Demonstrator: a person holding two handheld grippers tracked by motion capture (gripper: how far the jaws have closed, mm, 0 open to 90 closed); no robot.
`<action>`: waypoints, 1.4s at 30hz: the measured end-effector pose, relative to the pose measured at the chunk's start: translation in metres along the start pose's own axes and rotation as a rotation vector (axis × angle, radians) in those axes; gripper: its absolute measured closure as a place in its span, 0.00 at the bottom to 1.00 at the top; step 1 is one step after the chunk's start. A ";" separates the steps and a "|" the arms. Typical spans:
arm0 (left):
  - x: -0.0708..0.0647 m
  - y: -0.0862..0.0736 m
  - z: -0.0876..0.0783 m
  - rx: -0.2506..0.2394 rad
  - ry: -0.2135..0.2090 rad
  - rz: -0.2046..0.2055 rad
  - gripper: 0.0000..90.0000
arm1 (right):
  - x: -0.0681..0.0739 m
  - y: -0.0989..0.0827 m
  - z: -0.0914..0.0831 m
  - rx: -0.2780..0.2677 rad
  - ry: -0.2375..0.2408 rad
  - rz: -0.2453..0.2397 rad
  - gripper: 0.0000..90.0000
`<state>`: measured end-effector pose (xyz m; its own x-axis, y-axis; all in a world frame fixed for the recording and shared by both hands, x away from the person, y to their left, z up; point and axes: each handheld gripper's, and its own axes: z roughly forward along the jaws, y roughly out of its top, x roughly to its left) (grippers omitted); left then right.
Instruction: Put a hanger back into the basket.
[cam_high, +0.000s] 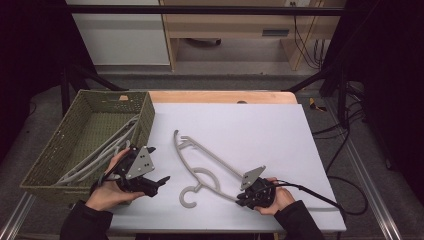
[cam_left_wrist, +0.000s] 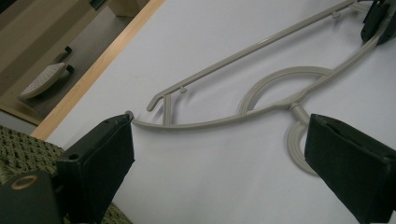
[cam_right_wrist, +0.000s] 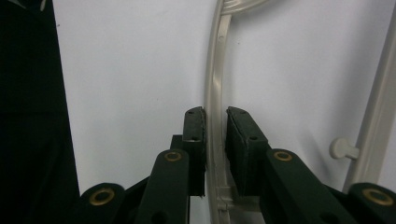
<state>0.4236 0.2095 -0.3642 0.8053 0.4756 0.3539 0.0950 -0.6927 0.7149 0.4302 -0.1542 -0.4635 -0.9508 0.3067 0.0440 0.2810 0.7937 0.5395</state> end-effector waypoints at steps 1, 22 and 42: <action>0.000 0.000 0.000 0.000 0.000 0.000 0.09 | 0.001 0.001 0.000 0.019 -0.008 0.005 0.88; -0.002 0.001 0.000 0.002 -0.055 0.046 0.08 | -0.007 0.006 -0.051 -0.235 0.178 0.038 0.92; -0.028 0.018 0.041 0.111 -0.037 0.450 0.37 | 0.009 0.012 -0.057 -0.229 0.297 -0.023 0.92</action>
<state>0.4265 0.1613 -0.3861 0.8007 0.0960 0.5913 -0.2087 -0.8806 0.4255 0.4181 -0.1717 -0.4085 -0.9624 0.0972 0.2535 0.2543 0.6500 0.7162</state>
